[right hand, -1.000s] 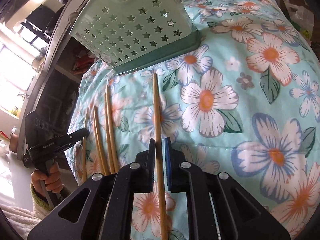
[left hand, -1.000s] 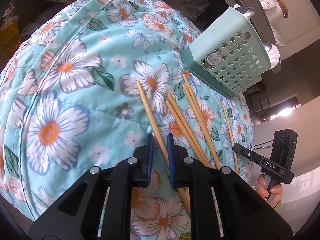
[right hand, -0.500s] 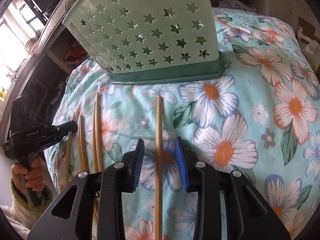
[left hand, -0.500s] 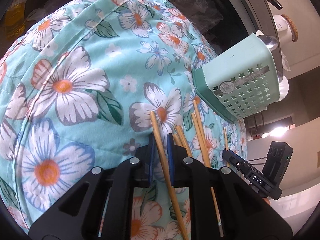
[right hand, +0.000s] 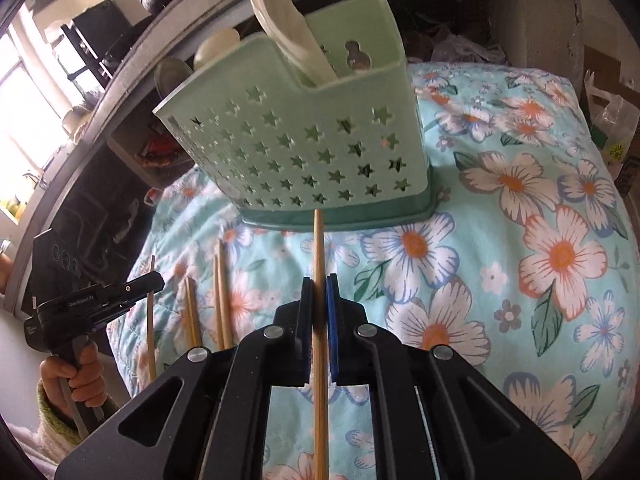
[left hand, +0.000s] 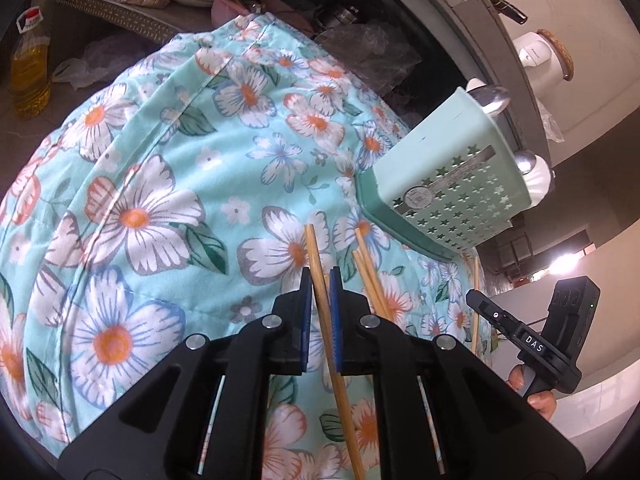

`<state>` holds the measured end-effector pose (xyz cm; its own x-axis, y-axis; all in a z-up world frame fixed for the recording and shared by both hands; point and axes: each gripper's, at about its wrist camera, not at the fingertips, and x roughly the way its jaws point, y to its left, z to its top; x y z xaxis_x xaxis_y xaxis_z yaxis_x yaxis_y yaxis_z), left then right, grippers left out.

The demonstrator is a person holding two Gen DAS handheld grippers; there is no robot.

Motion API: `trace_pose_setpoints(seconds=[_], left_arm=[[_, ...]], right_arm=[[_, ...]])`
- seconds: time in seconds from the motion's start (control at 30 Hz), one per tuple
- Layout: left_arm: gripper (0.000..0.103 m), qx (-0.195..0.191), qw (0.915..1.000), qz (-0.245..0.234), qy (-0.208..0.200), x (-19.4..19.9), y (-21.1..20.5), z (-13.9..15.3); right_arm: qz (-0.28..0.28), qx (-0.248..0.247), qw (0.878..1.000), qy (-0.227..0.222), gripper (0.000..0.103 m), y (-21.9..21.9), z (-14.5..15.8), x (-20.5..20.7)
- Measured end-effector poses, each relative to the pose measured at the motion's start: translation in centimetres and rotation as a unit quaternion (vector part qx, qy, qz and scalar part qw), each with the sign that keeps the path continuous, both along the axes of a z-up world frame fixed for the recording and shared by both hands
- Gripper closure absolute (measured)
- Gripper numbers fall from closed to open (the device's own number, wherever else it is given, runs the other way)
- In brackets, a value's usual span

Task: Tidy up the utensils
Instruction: 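Lift the chopsticks upright with both grippers toward the holder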

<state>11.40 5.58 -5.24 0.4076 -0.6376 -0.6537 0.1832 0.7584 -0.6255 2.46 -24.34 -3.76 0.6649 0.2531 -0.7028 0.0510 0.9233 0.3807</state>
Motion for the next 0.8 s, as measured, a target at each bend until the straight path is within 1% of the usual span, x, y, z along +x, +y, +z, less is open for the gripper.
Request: trace_pose_setpoints(seconds=[0.1,0.23,0.33,0.4,0.47,0.5,0.53,0.63,0.67,0.73,0.8], left_arm=[[0.097,0.001,0.9992,-0.010,-0.040,-1.0,-0.1,2.6],[0.099,0.003,0.9930,-0.028,-0.114,-3.1,-0.6,6.8],[0.099,-0.002,0.9847,-0.038,-0.170,-4.8,-1.1,10.1],[0.099,-0.008,0.9759,-0.035,-0.215,-6.0,-1.1,12.0],[0.099,-0.004,0.9670,-0.032,-0.253,-6.9,-1.3,13.3],[0.099,0.003,0.9643,-0.033,-0.263,-7.2,-1.5,13.6],[0.098,0.013,0.9633,-0.034,-0.266,-7.2,-1.8,13.5],[0.098,0.040,0.9663,-0.036,-0.252,-6.9,-2.6,12.3],[0.098,0.045,0.9658,-0.033,-0.253,-7.2,-2.4,11.9],[0.098,0.048,0.9649,-0.031,-0.256,-7.2,-2.3,11.9],[0.098,0.041,0.9655,-0.033,-0.255,-7.3,-2.0,12.2]], right_arm=[[-0.006,0.003,0.999,-0.039,0.096,-0.3,2.4,-1.4],[-0.018,0.001,0.996,-0.091,0.096,-0.7,5.7,-3.4],[-0.026,-0.002,0.991,-0.129,0.096,-0.9,7.8,-5.1],[-0.030,-0.010,0.988,-0.151,0.096,-0.7,8.9,-6.1],[-0.031,-0.020,0.985,-0.167,0.096,-0.7,9.4,-6.9],[-0.032,-0.026,0.985,-0.170,0.096,-0.5,9.4,-7.1],[-0.032,-0.032,0.985,-0.169,0.096,-0.3,9.2,-7.1],[-0.031,-0.042,0.986,-0.157,0.096,0.1,8.1,-6.9],[-0.033,-0.045,0.986,-0.158,0.096,0.2,8.0,-7.0],[-0.035,-0.045,0.985,-0.163,0.096,0.2,8.1,-7.4],[-0.036,-0.042,0.984,-0.167,0.096,0.1,8.2,-7.5]])
